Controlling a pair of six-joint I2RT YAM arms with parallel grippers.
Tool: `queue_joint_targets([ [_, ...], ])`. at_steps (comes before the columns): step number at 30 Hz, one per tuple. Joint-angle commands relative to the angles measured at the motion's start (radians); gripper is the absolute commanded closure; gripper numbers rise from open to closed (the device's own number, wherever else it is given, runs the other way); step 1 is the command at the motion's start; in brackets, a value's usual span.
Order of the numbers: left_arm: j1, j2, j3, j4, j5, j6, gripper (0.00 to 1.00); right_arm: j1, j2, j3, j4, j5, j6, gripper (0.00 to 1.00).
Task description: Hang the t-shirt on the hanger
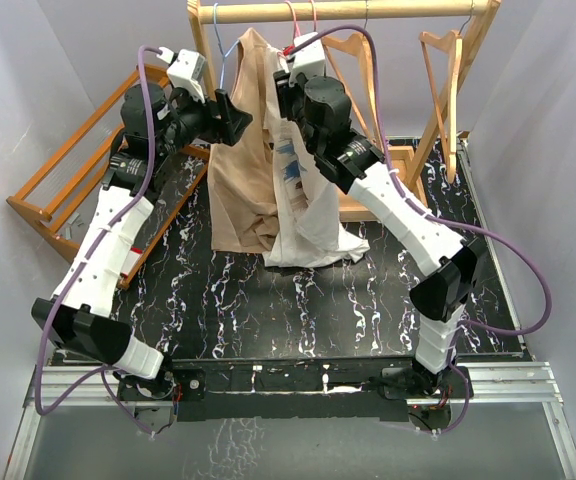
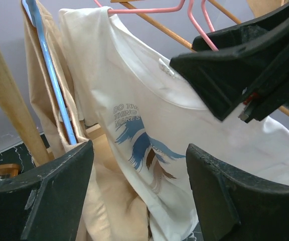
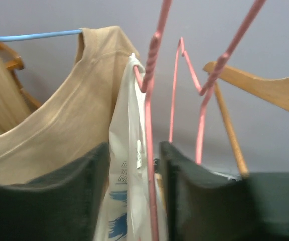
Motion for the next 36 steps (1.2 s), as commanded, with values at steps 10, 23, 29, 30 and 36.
queue_joint_targets([
  [10,0.002,-0.111,0.021,-0.085,-0.054,0.003,0.26,-0.004,-0.277,-0.022,-0.285,-0.180,0.215,0.02],
  [23,0.097,-0.114,-0.031,-0.304,-0.132,-0.064,0.24,-0.024,-0.370,-0.021,-0.559,-0.260,0.617,0.01],
  [29,0.101,-0.150,-0.062,-0.327,-0.127,-0.042,0.24,-0.024,-0.464,-0.191,-0.484,-0.252,0.754,0.02],
  [30,0.101,-0.152,-0.069,-0.327,-0.127,-0.039,0.24,-0.025,-0.482,-0.219,-0.471,-0.246,0.760,0.02],
  [36,0.101,-0.158,-0.090,-0.330,-0.134,-0.028,0.24,-0.024,-0.531,-0.309,-0.455,-0.205,0.784,0.02],
])
